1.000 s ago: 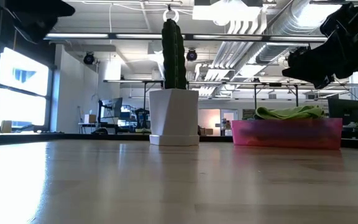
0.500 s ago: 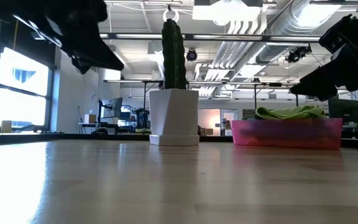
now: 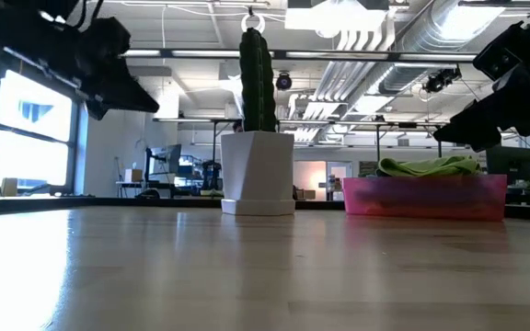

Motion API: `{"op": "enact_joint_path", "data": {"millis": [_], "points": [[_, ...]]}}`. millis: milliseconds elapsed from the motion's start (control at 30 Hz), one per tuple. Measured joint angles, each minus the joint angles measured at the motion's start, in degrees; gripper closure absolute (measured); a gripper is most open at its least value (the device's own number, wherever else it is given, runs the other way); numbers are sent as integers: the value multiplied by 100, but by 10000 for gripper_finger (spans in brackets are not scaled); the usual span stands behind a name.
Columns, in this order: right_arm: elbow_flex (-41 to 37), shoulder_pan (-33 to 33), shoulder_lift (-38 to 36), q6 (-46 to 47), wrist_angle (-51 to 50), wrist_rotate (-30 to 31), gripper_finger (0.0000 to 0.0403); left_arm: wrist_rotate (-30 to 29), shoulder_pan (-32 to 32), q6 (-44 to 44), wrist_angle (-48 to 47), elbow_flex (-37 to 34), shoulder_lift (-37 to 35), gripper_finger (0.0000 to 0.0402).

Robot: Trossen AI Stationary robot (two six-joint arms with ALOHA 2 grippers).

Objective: Fold microfiber towels
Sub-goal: Return to Home Position

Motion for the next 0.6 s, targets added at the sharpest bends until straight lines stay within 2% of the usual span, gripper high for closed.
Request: {"op": "enact_joint_path", "data": {"millis": [167, 367, 600], "points": [[0, -5, 0, 257, 45, 96, 215, 649, 179, -77, 1472, -997, -711, 392], [0, -24, 0, 284, 40, 360, 215, 552, 259, -32, 2982, -1955, -924, 392], [0, -24, 2, 284, -15, 302, 215, 485, 363, 58, 2763, -1947, -865, 392]]}}
